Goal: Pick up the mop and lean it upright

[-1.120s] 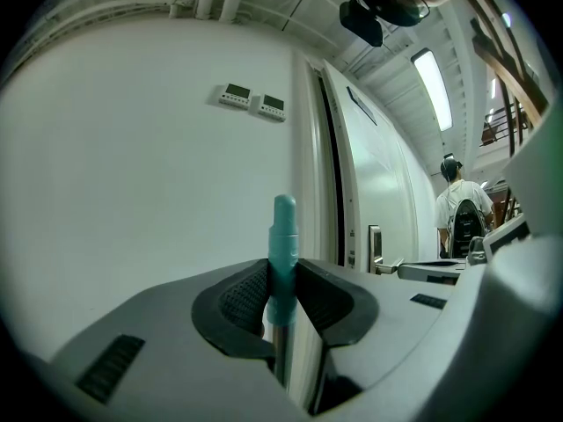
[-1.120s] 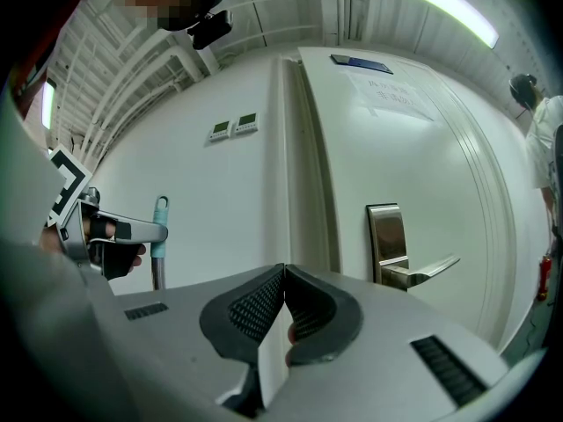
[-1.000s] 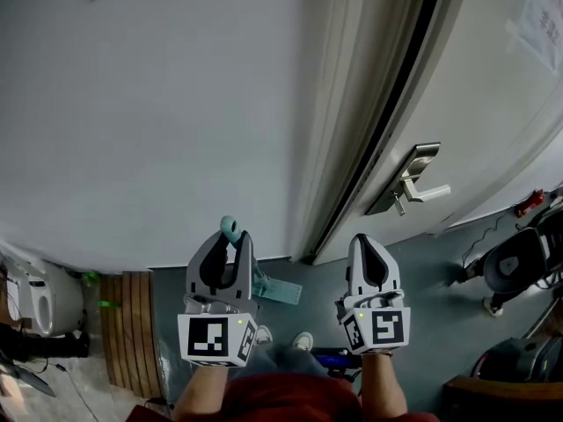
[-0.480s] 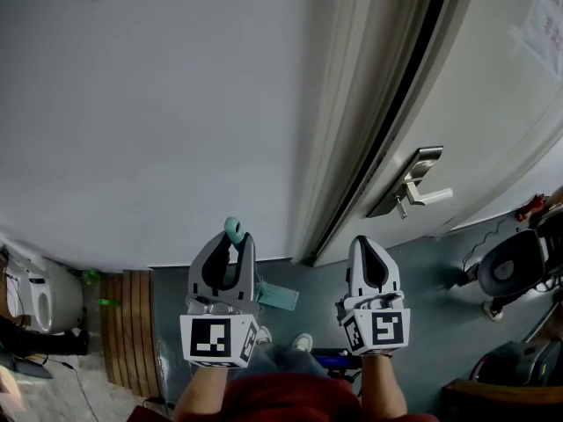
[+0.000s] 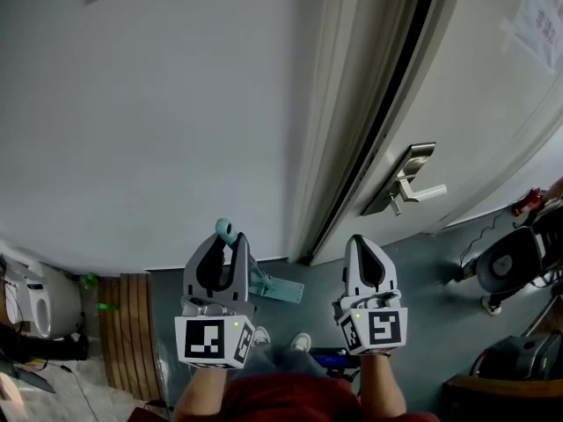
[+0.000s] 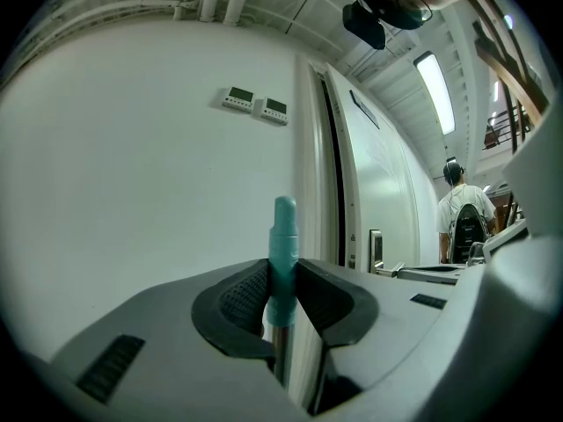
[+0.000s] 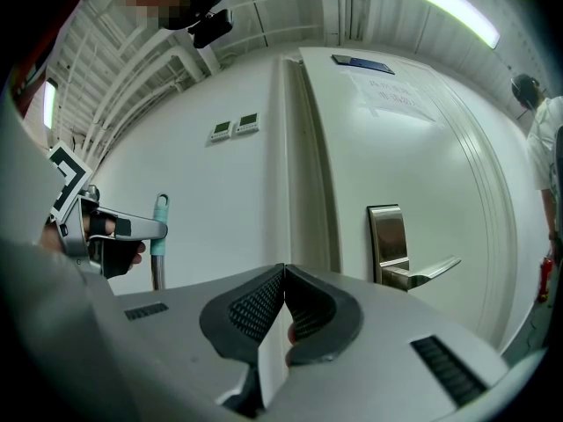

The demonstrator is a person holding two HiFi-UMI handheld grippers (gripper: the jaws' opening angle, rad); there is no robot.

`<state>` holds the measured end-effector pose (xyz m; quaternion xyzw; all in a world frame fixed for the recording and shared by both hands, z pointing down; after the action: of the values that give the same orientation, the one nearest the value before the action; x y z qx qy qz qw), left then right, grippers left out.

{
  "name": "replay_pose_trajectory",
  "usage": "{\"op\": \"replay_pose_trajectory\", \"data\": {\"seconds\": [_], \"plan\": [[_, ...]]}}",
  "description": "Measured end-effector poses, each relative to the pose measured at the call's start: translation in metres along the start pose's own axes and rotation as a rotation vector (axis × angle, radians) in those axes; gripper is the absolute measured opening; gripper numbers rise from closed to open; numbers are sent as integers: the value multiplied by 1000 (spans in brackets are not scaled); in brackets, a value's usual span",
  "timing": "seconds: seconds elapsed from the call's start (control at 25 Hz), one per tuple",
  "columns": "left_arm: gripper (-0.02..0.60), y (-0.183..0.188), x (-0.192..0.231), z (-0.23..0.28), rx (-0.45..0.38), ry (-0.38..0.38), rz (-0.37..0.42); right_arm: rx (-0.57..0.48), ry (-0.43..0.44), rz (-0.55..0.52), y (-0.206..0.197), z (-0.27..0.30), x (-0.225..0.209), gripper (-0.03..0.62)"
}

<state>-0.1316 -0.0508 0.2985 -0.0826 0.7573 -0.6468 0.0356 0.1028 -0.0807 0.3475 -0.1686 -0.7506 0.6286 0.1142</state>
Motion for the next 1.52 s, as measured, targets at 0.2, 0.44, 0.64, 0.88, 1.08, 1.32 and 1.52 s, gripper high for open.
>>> {"op": "replay_pose_trajectory", "data": {"seconds": [0.2,0.44,0.64,0.88,1.08,1.32,1.52], "plan": [[107,2,-3,-3,-2,-10,-2,-5,-1,-3,3,-3,2,17],[106,1,-7,-7,7,-23,3,-6,1,-5,5,-7,4,17],[106,-2,-9,-8,12,-27,12,-6,7,-8,4,-7,6,17],[106,-10,-7,-8,23,-19,19,-8,17,-1,3,-1,14,17],[107,-17,-7,-10,35,-13,23,-9,43,3,2,3,25,17],[106,-23,-7,-13,44,-9,24,0,43,7,-1,1,27,17],[106,-33,-9,-15,56,-11,23,11,37,10,-5,-2,27,17]]}}
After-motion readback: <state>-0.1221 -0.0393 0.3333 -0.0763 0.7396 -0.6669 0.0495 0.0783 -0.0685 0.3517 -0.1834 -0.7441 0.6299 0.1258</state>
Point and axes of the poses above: the fingertips, and each gripper's own axes: z forward along the fingers, x to its left, y out of its top, the point moved 7 cm from there along -z, backward along the fingers, and after that the axes turned 9 degrees about -x, right-handed, at the moved point
